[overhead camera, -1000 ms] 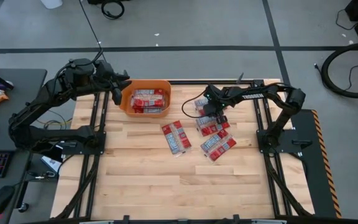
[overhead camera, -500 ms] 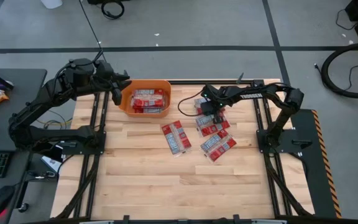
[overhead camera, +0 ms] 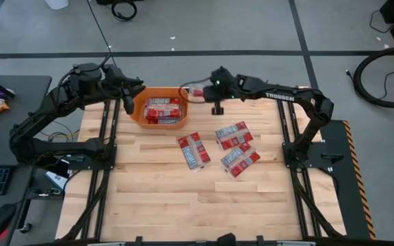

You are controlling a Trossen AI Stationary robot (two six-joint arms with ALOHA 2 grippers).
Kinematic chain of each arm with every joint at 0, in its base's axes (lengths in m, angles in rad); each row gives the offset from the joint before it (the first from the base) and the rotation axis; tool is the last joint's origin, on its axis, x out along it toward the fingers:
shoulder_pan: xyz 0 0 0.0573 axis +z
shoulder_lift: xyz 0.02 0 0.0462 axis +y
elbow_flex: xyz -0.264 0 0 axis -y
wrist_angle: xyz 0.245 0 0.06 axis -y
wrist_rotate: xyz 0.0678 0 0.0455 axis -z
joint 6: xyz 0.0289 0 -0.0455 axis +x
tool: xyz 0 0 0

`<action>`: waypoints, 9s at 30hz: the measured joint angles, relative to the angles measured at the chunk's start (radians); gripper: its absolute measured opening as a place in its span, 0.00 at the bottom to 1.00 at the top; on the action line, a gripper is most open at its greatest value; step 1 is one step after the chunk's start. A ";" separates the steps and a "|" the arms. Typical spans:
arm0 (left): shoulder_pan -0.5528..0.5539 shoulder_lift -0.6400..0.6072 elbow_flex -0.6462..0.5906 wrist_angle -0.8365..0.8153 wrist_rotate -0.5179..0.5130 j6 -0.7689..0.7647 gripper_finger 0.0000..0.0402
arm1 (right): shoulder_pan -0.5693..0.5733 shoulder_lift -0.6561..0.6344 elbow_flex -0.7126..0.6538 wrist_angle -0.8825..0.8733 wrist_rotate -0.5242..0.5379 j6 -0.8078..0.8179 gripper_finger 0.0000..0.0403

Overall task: Sort popcorn bags into baskets
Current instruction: Put the red popcorn bag into the orange container, then put the bottom right red popcorn bag into the orange container

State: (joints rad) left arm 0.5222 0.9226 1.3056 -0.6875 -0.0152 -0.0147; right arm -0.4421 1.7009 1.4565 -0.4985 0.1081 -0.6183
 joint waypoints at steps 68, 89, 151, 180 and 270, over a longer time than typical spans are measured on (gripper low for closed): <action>0.000 0.003 0.001 0.083 0.050 -0.024 0.28 | 0.198 0.437 0.650 -0.800 -0.145 0.463 0.20; 0.003 0.013 0.000 0.004 0.026 0.034 0.28 | 0.283 0.012 -0.247 -0.426 -0.149 0.505 0.20; 0.003 0.013 0.000 0.003 0.026 0.114 0.28 | 0.671 -0.138 -0.554 -0.211 0.043 0.657 0.01; 0.001 0.013 0.001 -0.002 0.028 0.104 0.28 | 0.452 -0.103 -0.272 -0.213 -0.235 0.519 0.30; 0.001 -0.007 -0.019 0.084 0.152 0.034 0.28 | 0.328 0.061 0.183 -0.099 0.085 0.215 0.00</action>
State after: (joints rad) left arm 0.5232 0.9151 1.2869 -0.6030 0.1368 0.0193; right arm -0.1141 1.7615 1.6398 -0.5974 0.1934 -0.4034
